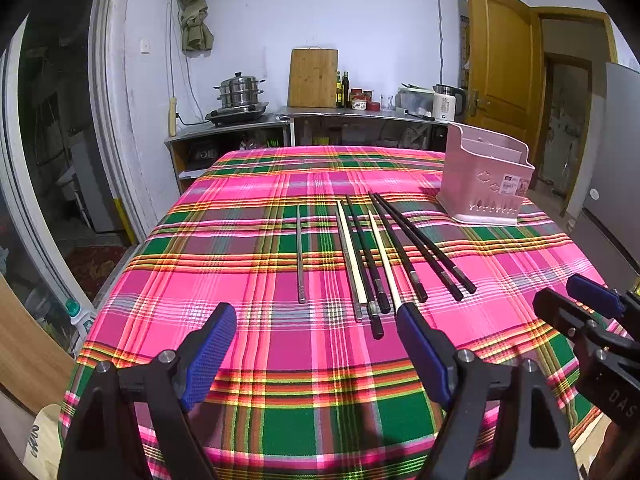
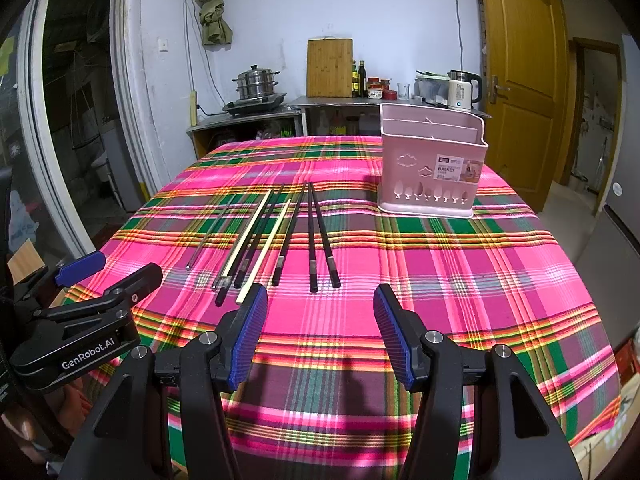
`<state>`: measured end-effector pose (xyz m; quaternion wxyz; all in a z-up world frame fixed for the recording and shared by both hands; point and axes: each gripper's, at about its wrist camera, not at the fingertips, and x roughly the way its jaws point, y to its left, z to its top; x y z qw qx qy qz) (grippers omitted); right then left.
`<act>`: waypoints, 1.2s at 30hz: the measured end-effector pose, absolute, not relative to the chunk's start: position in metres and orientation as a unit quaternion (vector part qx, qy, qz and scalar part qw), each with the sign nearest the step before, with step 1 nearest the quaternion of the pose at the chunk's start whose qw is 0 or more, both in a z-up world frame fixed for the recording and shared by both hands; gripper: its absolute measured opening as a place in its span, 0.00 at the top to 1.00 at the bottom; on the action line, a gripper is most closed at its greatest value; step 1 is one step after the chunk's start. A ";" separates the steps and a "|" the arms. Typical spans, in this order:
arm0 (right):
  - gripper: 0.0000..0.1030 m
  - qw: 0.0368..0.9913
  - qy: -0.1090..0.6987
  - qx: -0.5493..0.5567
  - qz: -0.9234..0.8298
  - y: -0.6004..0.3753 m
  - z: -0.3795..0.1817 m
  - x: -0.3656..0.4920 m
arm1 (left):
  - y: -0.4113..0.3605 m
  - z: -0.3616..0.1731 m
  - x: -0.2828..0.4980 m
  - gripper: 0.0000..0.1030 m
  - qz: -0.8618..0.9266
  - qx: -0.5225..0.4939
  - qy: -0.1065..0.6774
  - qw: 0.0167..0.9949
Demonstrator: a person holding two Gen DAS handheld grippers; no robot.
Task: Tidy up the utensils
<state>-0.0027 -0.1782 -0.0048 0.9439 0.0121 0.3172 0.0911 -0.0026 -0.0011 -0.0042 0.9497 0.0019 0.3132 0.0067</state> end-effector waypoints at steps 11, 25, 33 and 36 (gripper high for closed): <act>0.46 0.941 0.325 0.013 0.099 -0.180 -0.011 0.023 | 0.008 -0.022 0.032 0.20 0.005 0.001 0.350 0.937; 0.46 0.925 0.361 -0.004 0.122 -0.172 -0.025 0.109 | 0.037 -0.036 0.129 0.34 -0.029 -0.037 0.423 0.905; 0.59 0.903 0.409 -0.008 0.130 -0.167 -0.045 0.168 | 0.049 -0.053 0.176 0.51 -0.044 -0.059 0.458 0.886; 0.65 0.895 0.425 -0.008 0.135 -0.164 -0.054 0.187 | 0.051 -0.058 0.189 0.55 -0.045 -0.059 0.464 0.883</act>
